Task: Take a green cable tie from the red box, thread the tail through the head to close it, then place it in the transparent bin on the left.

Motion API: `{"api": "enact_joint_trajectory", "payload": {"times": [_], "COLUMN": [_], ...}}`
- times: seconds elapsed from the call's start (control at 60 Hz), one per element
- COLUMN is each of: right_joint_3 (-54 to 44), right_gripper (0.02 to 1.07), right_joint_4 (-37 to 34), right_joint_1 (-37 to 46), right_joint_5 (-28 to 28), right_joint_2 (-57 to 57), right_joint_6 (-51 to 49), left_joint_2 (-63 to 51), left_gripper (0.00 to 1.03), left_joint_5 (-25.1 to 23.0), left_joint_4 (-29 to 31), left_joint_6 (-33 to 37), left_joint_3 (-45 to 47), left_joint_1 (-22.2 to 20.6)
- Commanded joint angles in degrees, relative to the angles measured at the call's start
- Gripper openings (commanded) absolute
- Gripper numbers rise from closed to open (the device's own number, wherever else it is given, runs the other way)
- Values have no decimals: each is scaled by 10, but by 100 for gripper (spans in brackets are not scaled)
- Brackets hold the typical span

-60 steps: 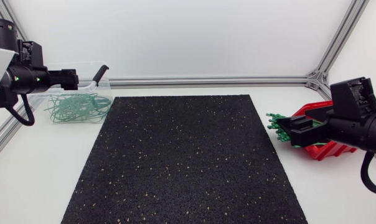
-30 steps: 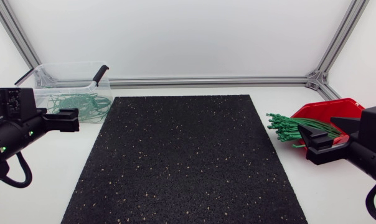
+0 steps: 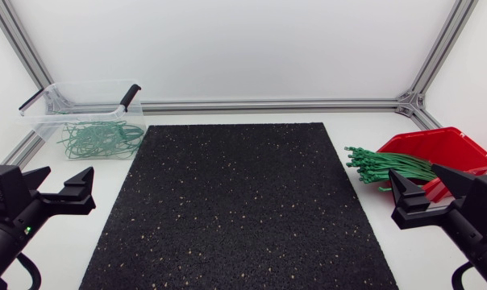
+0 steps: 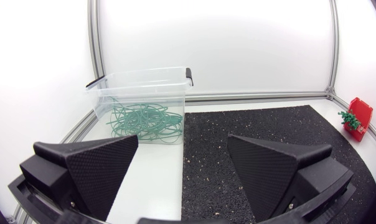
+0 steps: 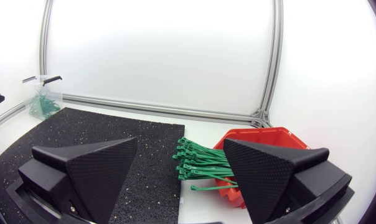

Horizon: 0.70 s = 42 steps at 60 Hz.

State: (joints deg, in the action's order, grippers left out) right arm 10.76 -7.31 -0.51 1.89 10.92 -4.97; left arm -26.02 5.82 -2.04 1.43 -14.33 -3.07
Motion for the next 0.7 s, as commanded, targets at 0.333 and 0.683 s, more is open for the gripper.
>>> {"api": "enact_joint_trajectory", "payload": {"times": [0.333, 0.683], "right_joint_3": [-108, -108], "right_gripper": [103, 103], "right_joint_4": [73, 73], "right_joint_1": [5, 5], "right_joint_5": [-19, -19], "right_joint_2": [-109, -109], "right_joint_6": [50, 50], "left_joint_2": [124, 224], "left_gripper": [100, 100], "left_joint_5": [-29, -50], "left_joint_4": [8, 17], "left_joint_6": [-13, -14], "left_joint_3": [74, 125], "left_joint_1": [13, 26]}}
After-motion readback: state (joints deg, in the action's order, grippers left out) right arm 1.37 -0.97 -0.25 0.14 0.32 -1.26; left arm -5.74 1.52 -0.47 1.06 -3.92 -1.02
